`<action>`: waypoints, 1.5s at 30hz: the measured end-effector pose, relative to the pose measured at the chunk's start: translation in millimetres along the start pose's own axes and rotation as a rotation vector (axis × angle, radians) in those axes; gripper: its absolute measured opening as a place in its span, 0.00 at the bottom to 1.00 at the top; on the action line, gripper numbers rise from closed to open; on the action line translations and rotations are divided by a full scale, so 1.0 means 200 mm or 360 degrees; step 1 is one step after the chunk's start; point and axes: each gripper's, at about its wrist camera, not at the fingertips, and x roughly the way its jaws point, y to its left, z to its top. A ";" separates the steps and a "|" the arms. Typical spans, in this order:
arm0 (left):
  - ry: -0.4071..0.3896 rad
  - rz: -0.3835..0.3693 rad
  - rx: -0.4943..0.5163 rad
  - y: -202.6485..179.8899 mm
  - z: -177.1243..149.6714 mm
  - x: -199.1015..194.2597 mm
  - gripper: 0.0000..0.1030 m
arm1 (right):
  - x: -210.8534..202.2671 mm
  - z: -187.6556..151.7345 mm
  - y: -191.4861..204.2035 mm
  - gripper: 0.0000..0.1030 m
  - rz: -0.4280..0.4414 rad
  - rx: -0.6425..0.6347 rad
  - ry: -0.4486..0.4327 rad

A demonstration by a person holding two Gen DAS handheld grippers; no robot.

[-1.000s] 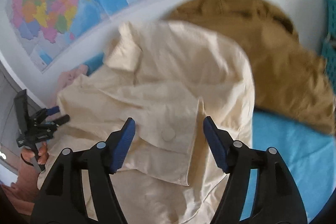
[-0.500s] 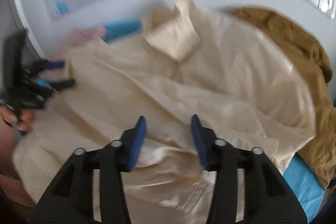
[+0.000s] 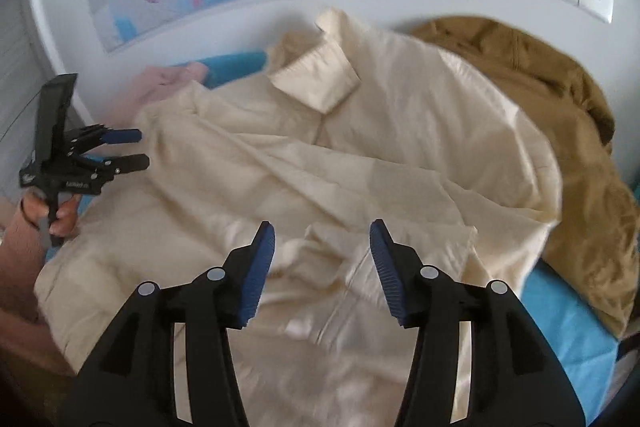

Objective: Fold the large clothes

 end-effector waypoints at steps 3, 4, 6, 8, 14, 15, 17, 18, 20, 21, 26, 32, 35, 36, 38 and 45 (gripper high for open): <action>-0.0006 -0.0022 0.0009 0.02 -0.10 -0.07 0.82 | 0.06 -0.08 0.01 0.47 -0.0114 -0.0095 0.0110; 0.0029 0.0009 0.0016 0.02 -0.13 -0.06 0.82 | 0.12 -0.12 -0.03 0.46 -0.0163 -0.0062 0.0176; 0.0122 0.0067 0.0009 0.03 -0.20 -0.03 0.82 | 0.18 -0.15 -0.09 0.43 -0.0114 0.0046 0.0209; 0.0135 0.0053 -0.0045 0.06 -0.24 -0.03 0.82 | 0.16 -0.16 -0.11 0.43 -0.0094 0.0088 0.0181; -0.0004 -0.0087 -0.0329 0.22 -0.39 -0.28 0.82 | -0.16 -0.23 -0.18 0.71 0.0035 0.0280 -0.0012; -0.0016 -0.0092 -0.0346 0.23 -0.41 -0.31 0.82 | -0.22 -0.27 -0.21 0.75 0.0059 0.0331 -0.0031; -0.0034 -0.0117 -0.0373 0.23 -0.47 -0.38 0.82 | -0.29 -0.35 -0.26 0.79 0.0125 0.0441 -0.0044; -0.0027 -0.0126 -0.0384 0.22 -0.50 -0.40 0.82 | -0.32 -0.40 -0.28 0.81 0.0140 0.0493 -0.0042; 0.0004 -0.0146 -0.0399 0.20 -0.55 -0.42 0.82 | -0.36 -0.50 -0.32 0.81 0.0102 0.0559 -0.0027; 0.0015 -0.0160 -0.0404 0.19 -0.57 -0.42 0.82 | -0.37 -0.55 -0.34 0.81 0.0110 0.0609 -0.0021; 0.0081 -0.0267 -0.0471 0.13 -0.71 -0.40 0.85 | -0.45 -0.73 -0.38 0.85 0.0212 0.0751 -0.0027; 0.0071 -0.0534 -0.0586 0.08 -0.86 -0.44 0.90 | -0.40 -0.86 -0.32 0.91 0.0358 0.0783 0.0061; 0.0098 -0.0632 -0.0586 0.03 -0.92 -0.45 0.94 | -0.40 -0.90 -0.28 0.93 0.0433 0.0753 0.0048; 0.0096 -0.0654 -0.0580 0.01 -0.93 -0.45 0.94 | -0.40 -0.90 -0.26 0.93 0.0474 0.0754 0.0050; 0.0101 -0.0677 -0.0553 -0.03 -0.93 -0.45 0.94 | -0.39 -0.90 -0.22 0.93 0.0580 0.0726 0.0054; 0.0109 -0.0901 -0.0561 -0.09 -0.92 -0.40 0.94 | -0.33 -0.87 -0.08 0.93 0.0722 0.0584 0.0041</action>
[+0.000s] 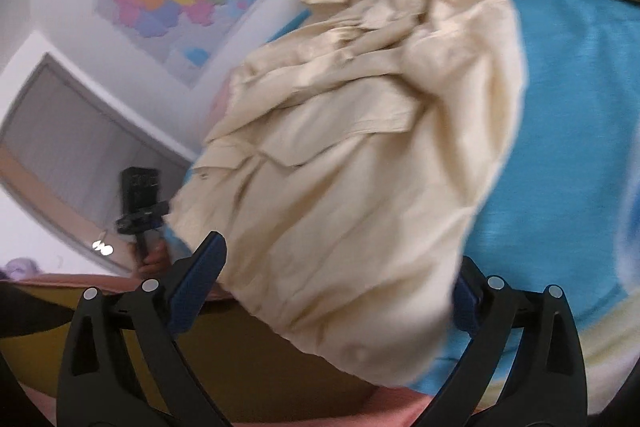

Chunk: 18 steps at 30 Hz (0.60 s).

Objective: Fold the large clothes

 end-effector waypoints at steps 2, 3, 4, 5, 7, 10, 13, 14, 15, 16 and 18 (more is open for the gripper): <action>-0.0013 -0.0018 -0.0015 0.00 0.01 0.01 0.94 | 0.03 0.01 0.02 0.93 -0.0030 -0.0038 0.0002; -0.0018 0.0005 -0.0019 -0.01 0.01 0.03 0.94 | 0.04 0.02 0.02 0.86 -0.0036 -0.0023 0.0005; -0.0025 0.0022 -0.0023 -0.02 0.01 0.03 0.94 | 0.06 0.03 0.00 0.69 -0.0016 0.0029 0.0003; -0.0041 0.0062 -0.0034 -0.03 0.01 0.04 0.90 | 0.06 0.03 -0.02 0.56 0.0024 0.0077 -0.0002; -0.0029 0.0156 -0.0077 -0.03 0.01 0.05 0.41 | 0.02 0.00 -0.03 0.36 0.0058 0.0114 -0.0031; -0.0056 0.0190 -0.0137 -0.04 0.00 0.02 0.28 | -0.08 -0.01 0.00 0.22 0.0122 0.0120 -0.0116; -0.0128 0.0159 -0.0096 -0.12 0.00 -0.09 0.21 | -0.19 -0.01 0.11 0.18 0.0180 0.0041 -0.0210; -0.0153 0.0136 -0.0070 -0.16 0.00 -0.14 0.20 | -0.25 -0.01 0.16 0.18 0.0234 0.0007 -0.0245; -0.0165 0.0125 -0.0045 -0.19 0.00 -0.17 0.20 | -0.29 -0.02 0.20 0.18 0.0265 -0.0020 -0.0266; -0.0174 0.0104 -0.0021 -0.22 -0.01 -0.21 0.20 | -0.31 -0.02 0.22 0.18 0.0279 -0.0041 -0.0275; -0.0164 0.0048 -0.0007 -0.26 -0.02 -0.27 0.20 | -0.35 -0.04 0.24 0.18 0.0280 -0.0047 -0.0272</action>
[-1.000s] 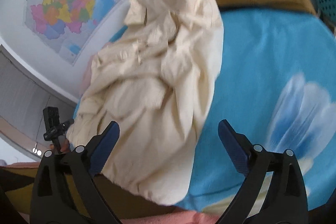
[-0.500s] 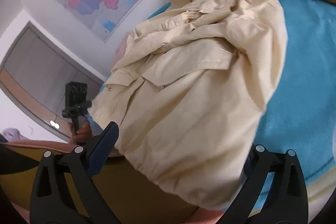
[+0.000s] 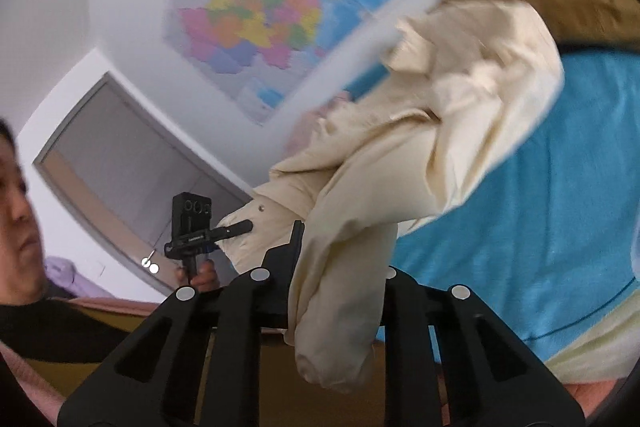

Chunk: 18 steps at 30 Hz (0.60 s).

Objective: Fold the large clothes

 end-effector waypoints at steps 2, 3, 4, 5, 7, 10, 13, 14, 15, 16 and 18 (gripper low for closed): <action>0.0033 0.0023 -0.0012 -0.01 -0.01 -0.02 0.21 | 0.00 -0.03 -0.03 0.18 -0.0020 0.0064 0.0021; 0.0043 0.0035 -0.0017 0.00 -0.01 -0.02 0.21 | 0.01 -0.03 -0.04 0.19 -0.0031 0.0092 0.0028; 0.0057 0.0034 -0.0030 0.00 -0.02 -0.01 0.21 | 0.01 -0.04 -0.05 0.19 -0.0035 0.0113 0.0026; 0.0068 0.0026 -0.0047 0.01 -0.02 0.00 0.21 | 0.00 -0.04 -0.05 0.19 -0.0036 0.0124 0.0013; 0.0069 0.0019 -0.0065 0.00 0.00 0.00 0.21 | -0.01 -0.01 -0.03 0.19 -0.0043 0.0120 -0.0024; 0.0070 0.0016 -0.0071 -0.02 0.05 -0.03 0.21 | -0.01 0.06 0.01 0.19 -0.0012 0.0117 -0.0067; 0.0084 0.0015 -0.0068 -0.03 0.13 -0.06 0.21 | -0.01 0.15 0.03 0.19 0.0011 0.0123 -0.0096; 0.0090 0.0023 -0.0054 -0.05 0.18 -0.07 0.21 | -0.01 0.19 0.03 0.19 0.0017 0.0127 -0.0117; 0.0094 0.0027 -0.0043 -0.07 0.21 -0.07 0.21 | 0.00 0.24 0.03 0.19 0.0025 0.0138 -0.0131; 0.0095 0.0034 -0.0040 -0.07 0.25 -0.08 0.21 | 0.00 0.27 0.04 0.19 0.0029 0.0141 -0.0140; 0.0099 0.0035 -0.0028 -0.09 0.34 -0.09 0.22 | 0.00 0.36 0.04 0.19 0.0011 0.0141 -0.0170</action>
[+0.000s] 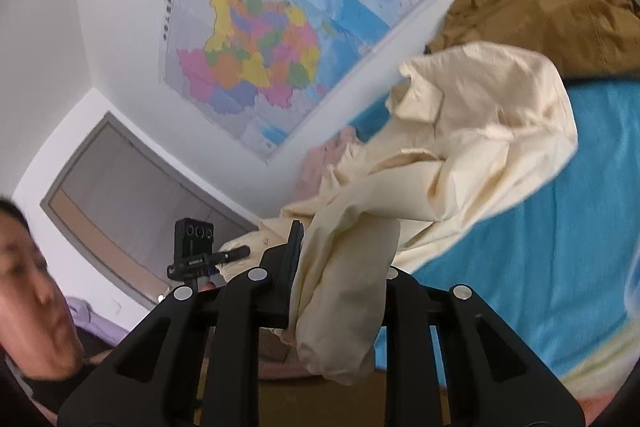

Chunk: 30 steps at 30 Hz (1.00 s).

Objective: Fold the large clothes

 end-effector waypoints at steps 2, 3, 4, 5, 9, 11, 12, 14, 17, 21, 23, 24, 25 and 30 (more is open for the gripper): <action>0.0000 0.0021 0.0021 -0.02 0.08 -0.01 0.22 | 0.02 0.07 0.01 0.20 -0.0010 0.0004 -0.0016; 0.0001 0.0029 0.0032 -0.03 0.12 0.00 0.22 | 0.04 0.11 0.01 0.20 -0.0016 0.0011 -0.0021; 0.0006 0.0035 0.0028 -0.04 0.15 -0.01 0.22 | 0.05 0.15 0.00 0.20 -0.0029 0.0027 -0.0035; 0.0009 0.0034 0.0027 -0.04 0.20 0.00 0.22 | 0.05 0.18 0.00 0.21 -0.0035 0.0038 -0.0047; 0.0005 0.0062 0.0032 -0.06 0.38 0.02 0.22 | 0.11 0.33 -0.04 0.22 -0.0053 0.0077 -0.0074; 0.0004 0.0082 0.0020 -0.05 0.46 0.04 0.22 | 0.14 0.40 -0.06 0.22 -0.0078 0.0097 -0.0082; 0.0007 0.0085 0.0016 -0.04 0.49 0.05 0.22 | 0.16 0.43 -0.07 0.22 -0.0077 0.0107 -0.0077; 0.0011 0.0107 0.0004 -0.03 0.56 0.07 0.22 | 0.19 0.49 -0.08 0.22 -0.0099 0.0109 -0.0083; 0.0014 0.0127 -0.0040 0.00 0.66 0.10 0.22 | 0.24 0.56 -0.11 0.23 -0.0117 0.0114 -0.0078; 0.0008 0.0136 -0.0096 0.06 0.78 0.15 0.22 | 0.30 0.65 -0.15 0.24 -0.0139 0.0138 -0.0081; 0.0005 0.0143 -0.0115 0.08 0.83 0.16 0.22 | 0.33 0.69 -0.17 0.24 -0.0147 0.0151 -0.0074; 0.0007 0.0146 -0.0128 0.09 0.85 0.18 0.22 | 0.35 0.71 -0.18 0.24 -0.0153 0.0161 -0.0071; 0.0012 0.0158 -0.0138 0.11 0.88 0.19 0.22 | 0.36 0.72 -0.19 0.25 -0.0159 0.0170 -0.0069; 0.0026 0.0206 -0.0181 0.18 0.98 0.26 0.22 | 0.42 0.80 -0.23 0.25 -0.0203 0.0190 -0.0071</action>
